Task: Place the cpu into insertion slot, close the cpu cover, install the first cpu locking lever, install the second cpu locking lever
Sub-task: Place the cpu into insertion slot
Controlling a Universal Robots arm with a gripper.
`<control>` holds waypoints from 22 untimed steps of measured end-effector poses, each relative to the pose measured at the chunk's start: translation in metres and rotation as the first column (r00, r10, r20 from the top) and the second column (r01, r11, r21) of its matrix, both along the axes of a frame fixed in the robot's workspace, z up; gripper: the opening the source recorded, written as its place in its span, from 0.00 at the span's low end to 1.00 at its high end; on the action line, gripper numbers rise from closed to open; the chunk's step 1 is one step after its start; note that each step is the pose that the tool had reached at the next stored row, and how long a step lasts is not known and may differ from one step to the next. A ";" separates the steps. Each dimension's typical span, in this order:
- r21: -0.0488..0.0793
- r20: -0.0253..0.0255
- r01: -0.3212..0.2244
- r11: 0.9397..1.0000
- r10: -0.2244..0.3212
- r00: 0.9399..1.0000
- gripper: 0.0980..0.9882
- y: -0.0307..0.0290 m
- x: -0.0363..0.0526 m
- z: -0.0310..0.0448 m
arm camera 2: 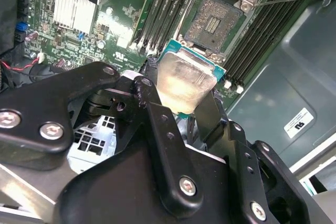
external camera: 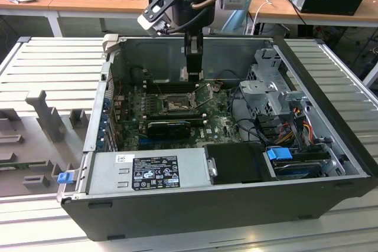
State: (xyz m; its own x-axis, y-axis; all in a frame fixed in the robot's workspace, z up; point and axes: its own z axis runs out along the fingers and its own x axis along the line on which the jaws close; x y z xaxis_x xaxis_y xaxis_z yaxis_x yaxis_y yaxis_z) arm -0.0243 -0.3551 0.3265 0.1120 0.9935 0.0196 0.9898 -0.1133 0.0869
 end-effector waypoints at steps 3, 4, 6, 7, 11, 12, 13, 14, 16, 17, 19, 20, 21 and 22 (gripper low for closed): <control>0.000 0.000 0.000 1.000 0.000 1.000 0.48 0.0000 0.0000 -0.0011; 0.000 0.000 0.000 1.000 0.000 1.000 0.48 0.0000 0.0000 -0.0014; 0.000 0.000 0.000 1.000 0.000 1.000 0.48 0.0000 0.0000 -0.0020; 0.000 0.000 0.000 1.000 0.000 1.000 0.48 0.0000 0.0000 -0.0024; 0.000 0.000 0.000 1.000 0.000 1.000 0.48 0.0000 0.0000 -0.0050; 0.000 0.000 0.000 1.000 0.000 1.000 0.48 0.0000 0.0000 -0.0060; 0.000 0.000 0.000 1.000 0.000 1.000 0.48 0.0000 0.0000 -0.0064; 0.000 0.000 0.000 1.000 0.000 1.000 0.48 0.0000 0.0000 -0.0068; 0.000 0.000 0.000 1.000 0.000 1.000 0.48 0.0000 0.0000 -0.0078; 0.000 0.000 0.000 1.000 0.000 1.000 0.48 0.0000 0.0000 -0.0085; 0.000 0.000 0.000 1.000 0.000 1.000 0.48 0.0000 0.0000 -0.0097; 0.000 0.000 0.000 1.000 0.000 1.000 0.48 0.0000 0.0000 -0.0104; 0.000 0.000 0.000 1.000 0.000 1.000 0.48 0.0000 0.0000 -0.0112; 0.000 0.000 0.000 1.000 0.000 1.000 0.48 0.0000 0.0000 -0.0117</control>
State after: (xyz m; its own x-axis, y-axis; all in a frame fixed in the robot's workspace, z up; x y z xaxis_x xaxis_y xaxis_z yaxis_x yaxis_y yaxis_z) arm -0.0243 -0.3550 0.3148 0.1119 0.9935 0.0196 0.9898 -0.1132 0.0868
